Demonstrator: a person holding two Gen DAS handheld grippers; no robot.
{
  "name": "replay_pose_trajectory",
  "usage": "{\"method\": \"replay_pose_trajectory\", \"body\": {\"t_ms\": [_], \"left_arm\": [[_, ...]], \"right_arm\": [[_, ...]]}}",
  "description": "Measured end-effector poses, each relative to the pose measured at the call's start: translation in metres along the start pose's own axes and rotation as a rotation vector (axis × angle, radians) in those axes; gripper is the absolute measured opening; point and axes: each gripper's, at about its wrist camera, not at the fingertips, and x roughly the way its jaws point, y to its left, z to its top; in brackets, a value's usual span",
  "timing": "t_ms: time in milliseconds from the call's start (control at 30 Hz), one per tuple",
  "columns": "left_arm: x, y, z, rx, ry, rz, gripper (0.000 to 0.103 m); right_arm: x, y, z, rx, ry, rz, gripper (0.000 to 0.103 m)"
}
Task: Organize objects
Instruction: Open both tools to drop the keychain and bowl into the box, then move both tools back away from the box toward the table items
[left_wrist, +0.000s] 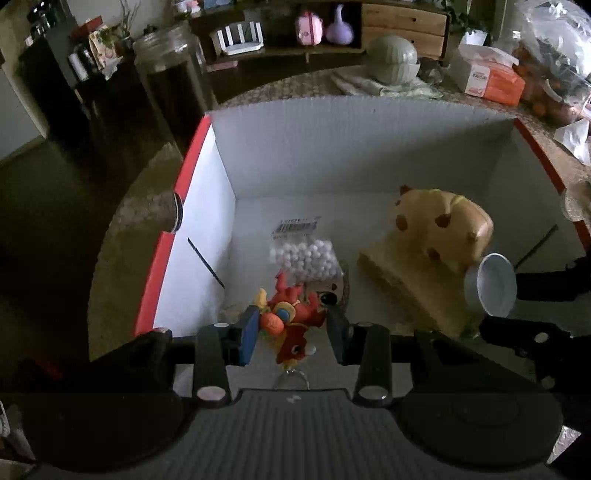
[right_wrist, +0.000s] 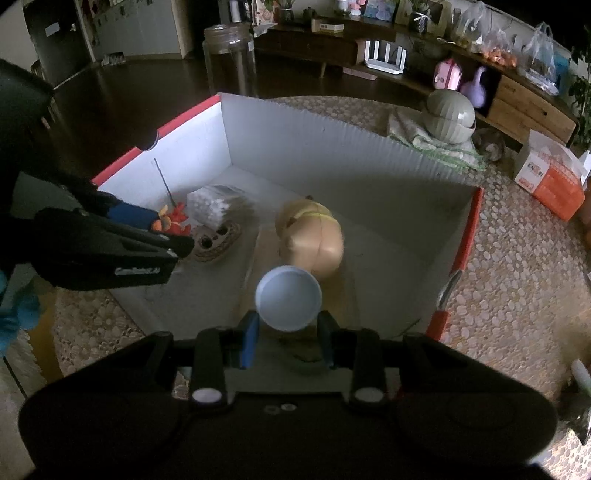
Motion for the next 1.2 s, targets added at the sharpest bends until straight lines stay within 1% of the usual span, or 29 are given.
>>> {"method": "replay_pose_trajectory", "body": {"t_ms": [233, 300, 333, 400, 467, 500, 533, 567, 633, 667, 700, 800, 867, 1067, 1200], "left_arm": [[0.009, -0.001, -0.001, 0.004, 0.032, 0.003, 0.039], [0.01, -0.001, -0.001, 0.002, 0.032, 0.013, 0.04], [0.011, 0.0, -0.001, -0.001, 0.033, 0.016, 0.044], [0.011, 0.0, 0.0, -0.007, 0.033, 0.004, 0.048], [0.01, -0.002, -0.001, -0.004, 0.028, -0.01, 0.057], [0.008, -0.003, -0.002, 0.001, 0.022, -0.009, 0.059], [0.007, -0.005, -0.003, 0.009, 0.016, -0.004, 0.064], [0.006, -0.006, -0.004, 0.016, 0.013, -0.001, 0.068], [0.003, -0.009, -0.004, 0.024, 0.009, 0.008, 0.072], [0.002, -0.009, -0.005, 0.025, 0.006, 0.012, 0.074], [0.001, -0.009, -0.005, 0.024, 0.004, 0.016, 0.075], [-0.005, -0.007, -0.005, 0.013, 0.0, 0.025, 0.075], [-0.01, -0.006, -0.004, -0.004, 0.002, 0.025, 0.08], [-0.036, -0.007, -0.006, -0.027, -0.033, 0.006, 0.081], [-0.054, -0.014, -0.005, -0.035, -0.055, -0.018, 0.084]], "right_arm": [[0.0, -0.004, 0.003, 0.031, 0.007, 0.023, 0.034], [0.001, -0.005, 0.005, 0.04, 0.009, 0.02, 0.034], [0.001, -0.005, 0.006, 0.042, 0.01, 0.02, 0.034], [0.002, -0.004, 0.006, 0.038, 0.015, 0.021, 0.036], [0.001, -0.004, 0.005, 0.032, 0.015, 0.027, 0.036], [0.0, -0.004, 0.006, 0.034, 0.012, 0.028, 0.037], [-0.001, -0.004, 0.005, 0.036, 0.009, 0.028, 0.037], [-0.002, -0.005, 0.005, 0.039, 0.005, 0.03, 0.039], [-0.005, -0.006, 0.005, 0.045, 0.0, 0.032, 0.048], [-0.008, -0.007, 0.004, 0.054, -0.006, 0.028, 0.059], [-0.011, -0.009, 0.004, 0.061, -0.014, 0.03, 0.066], [-0.023, -0.014, 0.003, 0.073, -0.042, 0.035, 0.066], [-0.031, -0.019, 0.001, 0.087, -0.051, 0.048, 0.067], [-0.06, -0.03, -0.006, 0.106, -0.093, 0.065, 0.07], [-0.079, -0.036, -0.013, 0.111, -0.122, 0.074, 0.072]]}}
